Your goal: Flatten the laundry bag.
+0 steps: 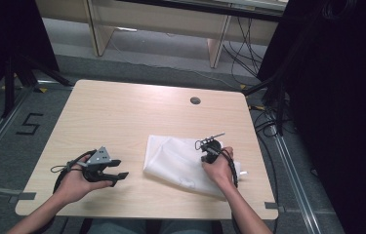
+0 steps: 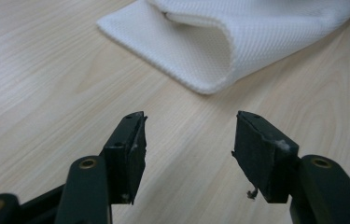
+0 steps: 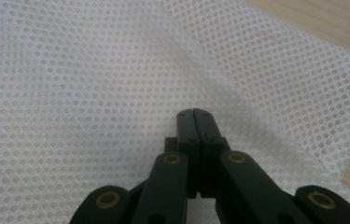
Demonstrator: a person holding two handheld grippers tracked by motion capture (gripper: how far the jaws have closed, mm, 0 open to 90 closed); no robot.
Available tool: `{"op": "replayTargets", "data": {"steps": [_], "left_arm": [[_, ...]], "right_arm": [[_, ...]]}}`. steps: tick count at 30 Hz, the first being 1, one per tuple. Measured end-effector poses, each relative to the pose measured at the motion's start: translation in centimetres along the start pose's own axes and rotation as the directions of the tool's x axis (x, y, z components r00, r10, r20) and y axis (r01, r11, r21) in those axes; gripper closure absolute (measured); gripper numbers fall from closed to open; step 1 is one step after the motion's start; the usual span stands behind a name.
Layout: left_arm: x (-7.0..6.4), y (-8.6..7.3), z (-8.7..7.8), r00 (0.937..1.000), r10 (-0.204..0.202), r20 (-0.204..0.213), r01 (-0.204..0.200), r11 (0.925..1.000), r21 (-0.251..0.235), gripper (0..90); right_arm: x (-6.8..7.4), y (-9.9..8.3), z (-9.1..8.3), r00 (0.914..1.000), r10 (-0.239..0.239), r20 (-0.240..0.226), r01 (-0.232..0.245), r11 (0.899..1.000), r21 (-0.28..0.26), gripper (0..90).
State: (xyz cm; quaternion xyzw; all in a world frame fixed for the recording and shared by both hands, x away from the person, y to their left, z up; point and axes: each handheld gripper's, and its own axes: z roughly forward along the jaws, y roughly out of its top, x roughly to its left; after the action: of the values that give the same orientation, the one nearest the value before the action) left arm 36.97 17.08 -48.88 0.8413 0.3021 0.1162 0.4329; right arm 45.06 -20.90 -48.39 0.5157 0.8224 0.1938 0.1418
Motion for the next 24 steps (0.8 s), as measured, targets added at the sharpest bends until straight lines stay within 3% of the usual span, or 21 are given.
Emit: {"op": "replayTargets", "data": {"steps": [2,3,4,6,8,10,11,12,14,15,16,20,21,22,23,24], "left_arm": [[-0.1,0.0,0.0,0.9999,0.006,0.011,-0.006,0.9999,0.008,44.4],[-0.3,0.0,0.1,0.9997,-0.013,0.019,0.013,0.9999,0.002,46.6],[-0.3,0.1,0.2,0.9997,0.006,0.022,-0.006,1.0,-0.001,48.1],[-0.5,0.1,0.3,0.9991,-0.011,0.041,0.01,0.9999,0.009,52.5],[-0.7,0.2,0.4,0.9991,-0.015,0.039,0.015,0.9999,-0.003,56.0],[-1.0,0.4,0.3,0.9983,-0.023,0.053,0.024,0.9995,-0.018,61.9],[-1.0,0.5,0.2,0.9984,-0.015,0.055,0.015,0.9998,-0.008,61.9],[-1.3,0.6,0.1,0.9986,0.023,0.048,-0.023,0.9997,-0.006,72.3],[-1.4,0.6,0.1,0.9986,0.031,0.042,-0.031,0.9995,-0.009,79.1],[-1.4,0.6,0.0,0.9983,0.044,0.037,-0.044,0.999,0.003,80.9],[-1.5,0.5,0.1,0.998,0.027,0.058,-0.027,0.9996,0.008,80.9],[-1.6,0.8,0.2,0.998,0.048,0.043,-0.048,0.9988,0.003,88.3],[-1.8,1.0,0.2,0.9987,0.031,0.041,-0.031,0.9995,0.001,89.3],[-1.7,1.2,0.2,0.9974,0.054,0.048,-0.053,0.9986,-0.003,89.3],[-2.0,1.4,0.4,0.9981,0.027,0.056,-0.026,0.9996,-0.013,89.4],[-2.3,1.7,0.7,0.9977,0.028,0.062,-0.027,0.9995,-0.013,89.4]], "right_arm": [[0.3,0.2,0.0,1.0,0.009,-0.002,-0.009,1.0,0.005,90.0],[0.6,0.4,0.2,1.0,-0.002,-0.003,0.002,1.0,0.0,90.0],[0.9,0.5,0.2,1.0,0.009,-0.001,-0.009,1.0,0.004,90.0],[1.6,1.0,0.5,1.0,-0.008,0.002,0.008,1.0,-0.002,90.0],[2.0,1.1,0.5,0.9999,0.009,-0.004,-0.009,1.0,0.009,90.0],[2.3,1.4,0.7,0.9998,-0.014,-0.015,0.014,1.0,-0.001,90.0],[2.5,1.5,0.7,0.9996,-0.019,-0.023,0.018,1.0,-0.003,90.0],[2.6,1.6,0.3,0.9995,-0.013,-0.029,0.013,1.0,-0.021,90.0],[2.5,1.4,-0.5,0.9993,0.012,-0.037,-0.013,1.0,-0.021,90.0],[2.0,1.3,-0.8,0.9994,-0.005,-0.035,0.003,0.999,-0.041,90.0],[2.0,1.3,-0.8,0.9994,-0.005,-0.035,0.003,0.999,-0.041,90.0],[0.0,-0.1,-3.1,0.9999,-0.009,-0.014,0.008,0.999,-0.046,90.0],[-1.0,-1.3,-4.3,1.0,0.007,0.005,-0.007,0.999,-0.038,90.0],[-1.0,-1.3,-4.3,1.0,0.007,0.005,-0.007,0.999,-0.038,90.0],[-1.7,-1.9,-4.8,0.9999,0.004,0.013,-0.003,0.999,-0.038,90.0],[-2.8,-3.3,-5.6,0.9996,0.02,0.019,-0.02,1.0,-0.024,90.0]]}}
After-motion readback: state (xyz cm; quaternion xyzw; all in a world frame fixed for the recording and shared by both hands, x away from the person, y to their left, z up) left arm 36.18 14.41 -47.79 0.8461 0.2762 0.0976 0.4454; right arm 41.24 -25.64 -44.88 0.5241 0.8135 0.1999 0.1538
